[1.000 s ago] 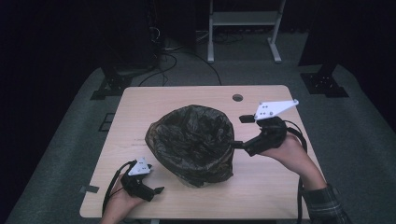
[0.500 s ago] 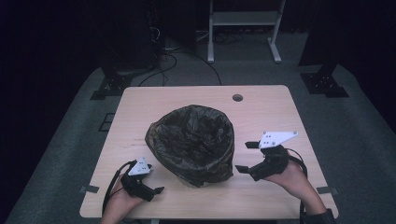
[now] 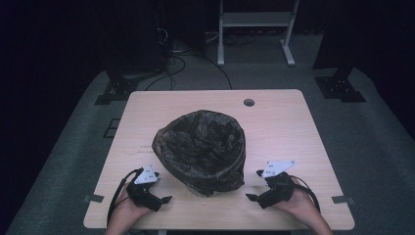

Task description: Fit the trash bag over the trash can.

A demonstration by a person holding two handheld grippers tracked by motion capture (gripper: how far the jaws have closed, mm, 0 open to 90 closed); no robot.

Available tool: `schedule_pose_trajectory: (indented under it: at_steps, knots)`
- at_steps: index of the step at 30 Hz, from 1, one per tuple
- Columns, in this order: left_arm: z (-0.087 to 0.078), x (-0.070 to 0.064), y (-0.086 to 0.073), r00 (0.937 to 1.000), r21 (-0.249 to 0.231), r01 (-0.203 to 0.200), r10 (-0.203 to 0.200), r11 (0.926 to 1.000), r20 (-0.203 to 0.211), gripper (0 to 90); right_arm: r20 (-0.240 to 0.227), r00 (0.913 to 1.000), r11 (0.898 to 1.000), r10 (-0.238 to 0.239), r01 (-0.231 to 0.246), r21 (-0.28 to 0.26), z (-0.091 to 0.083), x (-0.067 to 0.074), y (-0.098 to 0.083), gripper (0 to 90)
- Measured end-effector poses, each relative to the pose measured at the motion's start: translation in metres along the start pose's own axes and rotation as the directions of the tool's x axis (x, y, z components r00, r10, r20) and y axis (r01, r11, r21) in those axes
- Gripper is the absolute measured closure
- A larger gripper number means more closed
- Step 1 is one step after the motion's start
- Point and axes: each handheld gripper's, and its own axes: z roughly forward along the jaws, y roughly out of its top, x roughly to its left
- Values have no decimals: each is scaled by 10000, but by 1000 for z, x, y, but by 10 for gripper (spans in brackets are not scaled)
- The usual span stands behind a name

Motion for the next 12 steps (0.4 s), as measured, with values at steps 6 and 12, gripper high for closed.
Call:
schedule_pose_trajectory:
  at_steps: [6, 12]
  knots:
    - [0, 0, 0, 10000, 0, -5, 5, 10000, 8, 0, 34, 10000, 9990, 61, -62, 433, 12, 1, -12, 85]
    - [0, 0, 0, 10000, -5, -43, 43, 10000, 47, 0, 66, 10000, 9991, 45, -47, 411, 16, 3, -14, 85]
